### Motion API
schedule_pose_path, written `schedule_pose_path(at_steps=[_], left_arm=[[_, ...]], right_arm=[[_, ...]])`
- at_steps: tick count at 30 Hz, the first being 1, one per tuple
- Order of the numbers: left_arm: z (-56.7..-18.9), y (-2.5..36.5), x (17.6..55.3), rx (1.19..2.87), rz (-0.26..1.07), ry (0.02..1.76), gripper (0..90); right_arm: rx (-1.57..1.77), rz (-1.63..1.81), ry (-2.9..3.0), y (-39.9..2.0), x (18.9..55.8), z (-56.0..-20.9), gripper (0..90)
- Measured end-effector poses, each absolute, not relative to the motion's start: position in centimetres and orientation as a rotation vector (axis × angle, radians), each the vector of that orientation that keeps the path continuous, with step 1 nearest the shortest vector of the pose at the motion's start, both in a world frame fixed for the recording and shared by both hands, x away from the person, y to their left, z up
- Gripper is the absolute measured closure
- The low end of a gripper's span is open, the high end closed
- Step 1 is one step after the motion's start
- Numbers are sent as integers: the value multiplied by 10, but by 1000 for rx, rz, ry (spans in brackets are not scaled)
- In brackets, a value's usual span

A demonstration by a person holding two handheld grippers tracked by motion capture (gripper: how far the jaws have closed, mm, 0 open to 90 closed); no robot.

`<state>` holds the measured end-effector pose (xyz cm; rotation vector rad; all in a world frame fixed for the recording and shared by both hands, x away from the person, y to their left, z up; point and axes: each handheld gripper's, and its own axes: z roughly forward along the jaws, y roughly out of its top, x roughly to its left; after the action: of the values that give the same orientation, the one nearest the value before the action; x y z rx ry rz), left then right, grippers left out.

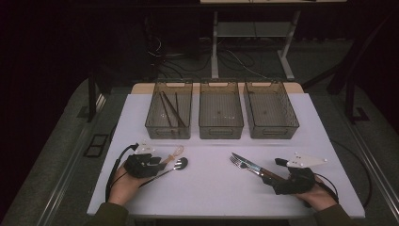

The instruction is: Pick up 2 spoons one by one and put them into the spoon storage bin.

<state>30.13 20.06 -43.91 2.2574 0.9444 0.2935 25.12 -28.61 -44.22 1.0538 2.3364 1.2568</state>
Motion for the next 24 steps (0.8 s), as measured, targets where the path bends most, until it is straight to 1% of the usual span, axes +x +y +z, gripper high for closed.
schedule_pose_path(at_steps=[10,18,24], left_arm=[[-439,195,301,2322,318,911,726],[-437,194,303,2343,312,906,744],[-437,196,304,2319,286,911,745]], right_arm=[[1048,1254,2344,-285,251,-442,135],[1033,1257,2350,-283,252,-442,134],[1031,1260,2348,-283,251,-441,135]])
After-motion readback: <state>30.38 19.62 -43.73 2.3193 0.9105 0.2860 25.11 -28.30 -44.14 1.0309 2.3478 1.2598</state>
